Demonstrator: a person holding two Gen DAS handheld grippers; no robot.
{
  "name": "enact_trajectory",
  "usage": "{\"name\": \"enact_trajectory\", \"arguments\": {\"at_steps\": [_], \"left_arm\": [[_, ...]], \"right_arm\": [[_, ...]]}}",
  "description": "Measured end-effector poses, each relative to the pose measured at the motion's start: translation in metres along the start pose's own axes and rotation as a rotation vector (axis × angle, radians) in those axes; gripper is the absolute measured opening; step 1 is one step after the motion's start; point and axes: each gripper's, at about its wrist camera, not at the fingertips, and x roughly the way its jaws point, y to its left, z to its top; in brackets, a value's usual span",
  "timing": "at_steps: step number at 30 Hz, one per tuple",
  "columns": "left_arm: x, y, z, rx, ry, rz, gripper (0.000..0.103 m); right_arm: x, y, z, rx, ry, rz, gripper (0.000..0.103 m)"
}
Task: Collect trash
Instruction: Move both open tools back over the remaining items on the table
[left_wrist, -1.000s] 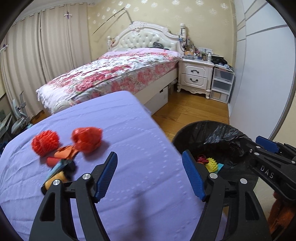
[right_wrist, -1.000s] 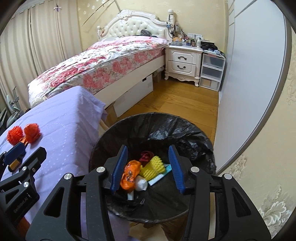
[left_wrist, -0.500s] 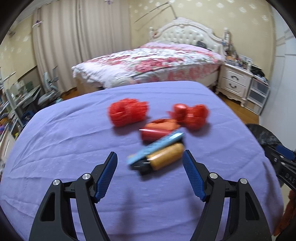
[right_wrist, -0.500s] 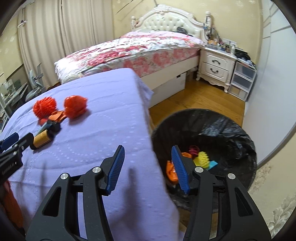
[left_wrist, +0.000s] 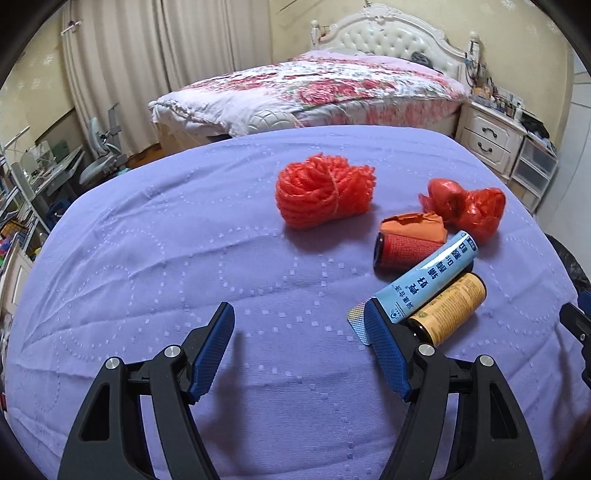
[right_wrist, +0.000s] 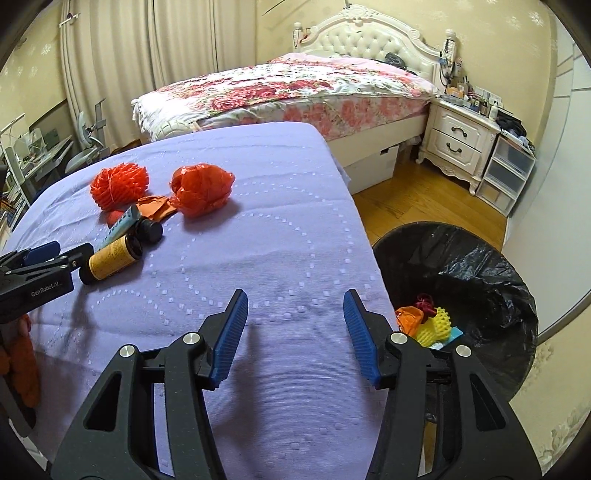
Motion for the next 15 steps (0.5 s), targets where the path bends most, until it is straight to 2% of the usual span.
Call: {"name": "enact_trajectory", "arguments": {"at_steps": [6,15], "left_arm": [[-0.008,-0.018,-0.011,0.081,0.0,-0.023,0.071],[-0.016,-0.029,-0.022,0.084,0.017,-0.056,0.071]], "right_arm": [[0.001,0.004,0.0,-0.003,0.0,0.002,0.053],[-0.002,0.007,-0.004,-0.004,-0.002,0.015,0.053]]}}
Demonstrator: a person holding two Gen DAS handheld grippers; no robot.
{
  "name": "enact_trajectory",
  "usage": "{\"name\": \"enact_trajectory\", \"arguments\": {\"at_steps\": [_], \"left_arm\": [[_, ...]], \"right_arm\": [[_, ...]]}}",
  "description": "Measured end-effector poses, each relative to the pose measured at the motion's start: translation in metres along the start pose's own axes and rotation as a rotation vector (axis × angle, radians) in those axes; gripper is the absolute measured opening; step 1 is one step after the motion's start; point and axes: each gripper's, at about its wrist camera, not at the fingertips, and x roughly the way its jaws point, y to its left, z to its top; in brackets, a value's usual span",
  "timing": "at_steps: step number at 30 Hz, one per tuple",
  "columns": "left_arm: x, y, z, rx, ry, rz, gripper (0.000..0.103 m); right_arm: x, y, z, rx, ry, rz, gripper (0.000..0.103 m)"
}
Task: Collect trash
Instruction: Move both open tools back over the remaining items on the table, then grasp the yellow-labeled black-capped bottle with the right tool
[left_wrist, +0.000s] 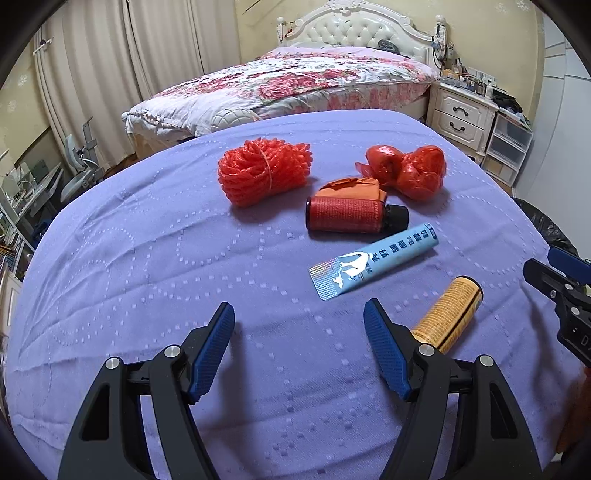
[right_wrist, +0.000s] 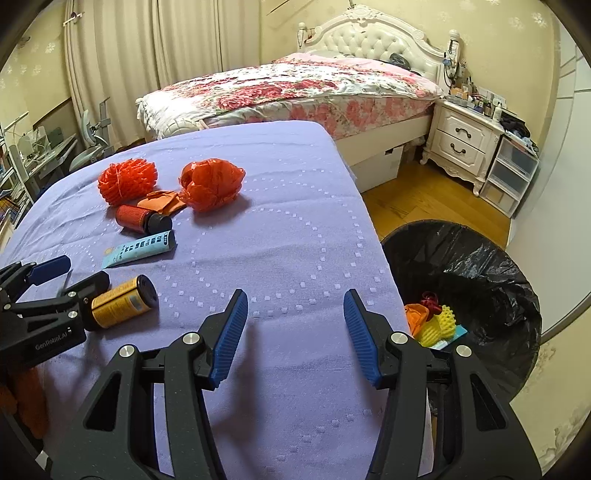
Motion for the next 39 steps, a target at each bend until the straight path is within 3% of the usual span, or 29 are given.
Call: {"name": "enact_trajectory", "arguments": {"at_steps": [7,10,20,28,39], "left_arm": [[-0.003,0.006,-0.004,-0.023,0.004,0.0,0.071],[-0.004,0.005,-0.006,-0.014,0.005,-0.001,0.071],[-0.01,-0.005,-0.015,0.018,0.012,-0.031,0.07],[-0.013,0.013,-0.02,-0.062,0.026,-0.085,0.07],[-0.026,0.053,-0.031,-0.144,-0.023,0.016,0.07]], "right_arm": [[-0.008,0.005,-0.008,0.0,0.009,0.036,0.053],[-0.008,0.019,-0.015,-0.019,0.034,0.087,0.053],[-0.001,0.059,-0.009,-0.112,0.045,0.121,0.053],[-0.001,0.061,0.005,-0.103,0.032,0.113,0.053],[-0.01,0.089,0.004,-0.123,0.045,0.172,0.054]]}}
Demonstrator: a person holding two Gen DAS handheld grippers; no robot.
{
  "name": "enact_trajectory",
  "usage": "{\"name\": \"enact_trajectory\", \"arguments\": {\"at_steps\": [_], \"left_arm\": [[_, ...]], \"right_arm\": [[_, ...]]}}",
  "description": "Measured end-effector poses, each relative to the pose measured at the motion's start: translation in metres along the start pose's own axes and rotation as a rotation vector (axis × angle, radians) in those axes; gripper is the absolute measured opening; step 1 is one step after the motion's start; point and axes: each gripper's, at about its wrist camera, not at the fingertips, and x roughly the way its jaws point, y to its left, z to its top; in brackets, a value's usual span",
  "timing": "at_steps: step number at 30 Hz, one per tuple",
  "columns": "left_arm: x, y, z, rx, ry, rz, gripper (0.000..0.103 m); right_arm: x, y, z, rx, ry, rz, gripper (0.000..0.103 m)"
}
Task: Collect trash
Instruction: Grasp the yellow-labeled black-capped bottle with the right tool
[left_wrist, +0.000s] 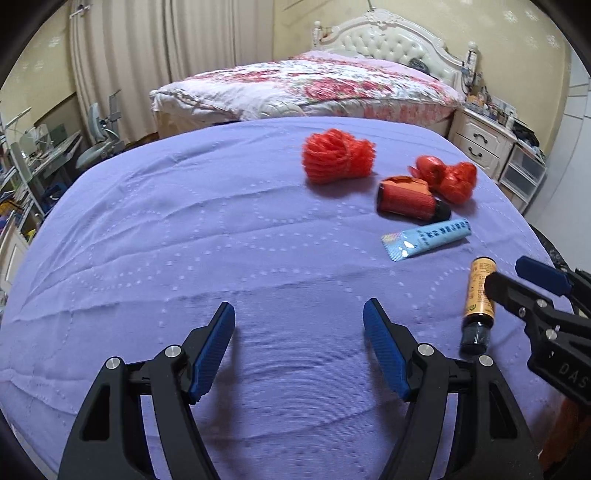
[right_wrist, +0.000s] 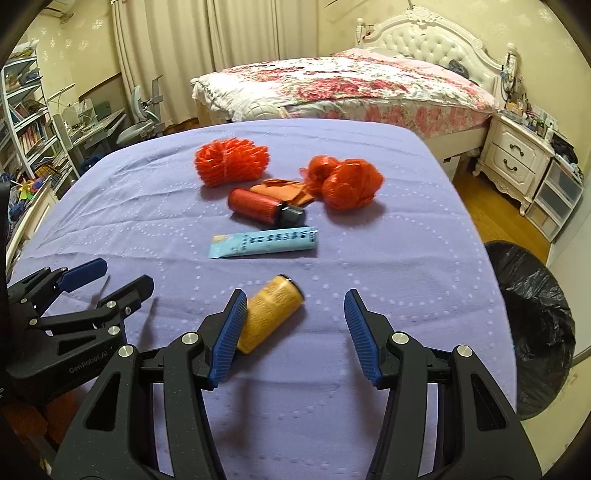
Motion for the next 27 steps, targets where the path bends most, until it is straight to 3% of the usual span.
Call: {"name": "enact_trajectory", "arguments": {"at_steps": [6,9,11,14,27], "left_arm": [[-0.002,0.011,0.0,-0.044,-0.016,0.003,0.07],[-0.001,0.011,0.001,-0.051,-0.02,0.001,0.07],[-0.002,0.009,0.002,-0.043,-0.026,-0.002,0.071],[-0.002,0.004,0.002,-0.025,-0.033,-0.003,0.071],[0.012,-0.041,0.016,0.097,-0.036,-0.035,0.072]], "right_arm": [[0.008,0.023,-0.004,-0.055,0.038,-0.007,0.054],[0.009,0.026,-0.008,-0.065,0.045,-0.02,0.049],[0.01,0.024,-0.008,-0.064,0.054,-0.024,0.035],[0.013,0.019,-0.01,-0.059,0.067,-0.038,0.024],[0.009,-0.032,-0.012,0.02,0.044,-0.098,0.024]]}}
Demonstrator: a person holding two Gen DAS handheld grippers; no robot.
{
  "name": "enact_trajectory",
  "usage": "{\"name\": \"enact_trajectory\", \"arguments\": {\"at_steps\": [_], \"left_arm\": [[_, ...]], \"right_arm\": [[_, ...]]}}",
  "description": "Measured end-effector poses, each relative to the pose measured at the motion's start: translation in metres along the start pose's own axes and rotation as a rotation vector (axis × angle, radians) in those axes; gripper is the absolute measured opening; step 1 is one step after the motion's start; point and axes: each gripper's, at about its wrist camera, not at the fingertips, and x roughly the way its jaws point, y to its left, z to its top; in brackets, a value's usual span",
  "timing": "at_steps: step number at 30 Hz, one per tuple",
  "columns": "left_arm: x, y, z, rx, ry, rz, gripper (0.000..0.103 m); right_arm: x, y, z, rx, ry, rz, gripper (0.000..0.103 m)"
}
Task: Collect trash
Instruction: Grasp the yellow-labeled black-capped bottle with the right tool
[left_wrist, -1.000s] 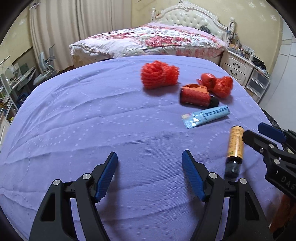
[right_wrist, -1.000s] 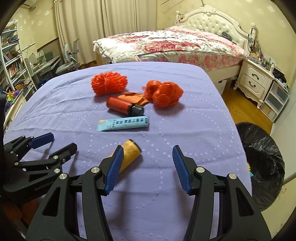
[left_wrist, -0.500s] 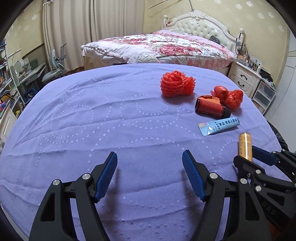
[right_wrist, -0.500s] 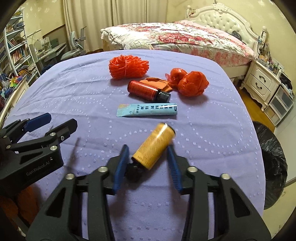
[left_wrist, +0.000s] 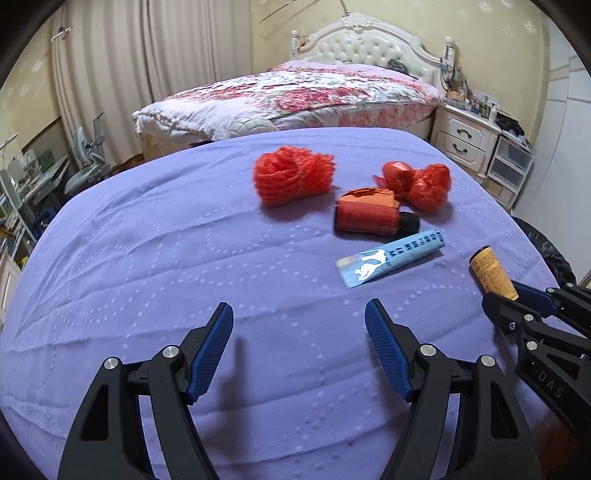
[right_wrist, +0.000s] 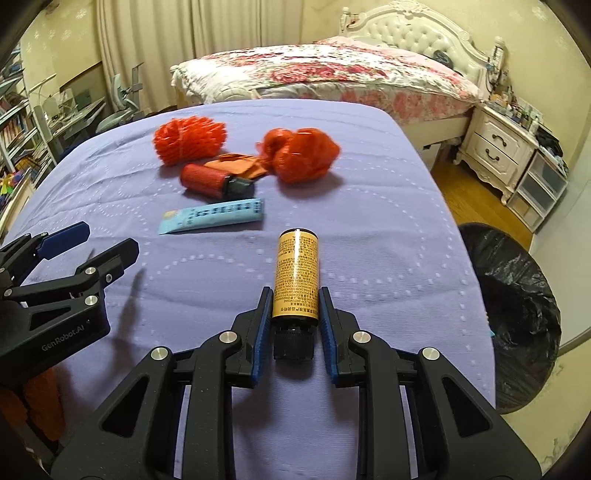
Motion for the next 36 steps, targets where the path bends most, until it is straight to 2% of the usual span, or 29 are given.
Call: {"name": "enact_trajectory", "arguments": {"at_steps": [6,12,13,17,18,20,23,28,36], "left_arm": [[0.016,-0.03,0.018,0.091,0.003,-0.008,0.072],[0.036,-0.043,0.032,0.151,0.036,-0.003,0.072],[0.039,-0.043,0.034,0.15,0.038,-0.008,0.076],[0.043,-0.037,0.038,0.123,0.058,-0.049,0.075],[0.043,-0.035,0.037,0.113,0.062,-0.062,0.073],[0.04,-0.033,0.035,0.101,0.063,-0.097,0.059],[0.035,-0.033,0.03,0.101,0.051,-0.091,0.052],[0.03,-0.026,0.025,0.056,0.055,-0.085,0.051],[0.021,-0.005,0.015,-0.017,0.065,-0.06,0.051]], "right_arm": [[-0.002,-0.028,-0.002,0.062,-0.011,0.003,0.024],[-0.001,-0.041,-0.002,0.09,-0.022,0.03,0.024],[-0.001,-0.042,-0.002,0.093,-0.024,0.034,0.024],[-0.001,-0.044,-0.002,0.101,-0.03,0.047,0.024],[-0.001,-0.045,-0.003,0.101,-0.032,0.05,0.024],[-0.002,-0.045,-0.003,0.104,-0.034,0.054,0.024],[-0.002,-0.045,-0.003,0.102,-0.033,0.053,0.024],[-0.001,-0.045,0.0,0.099,-0.034,0.053,0.024],[0.005,-0.029,0.026,0.054,-0.053,0.059,0.024]]}}
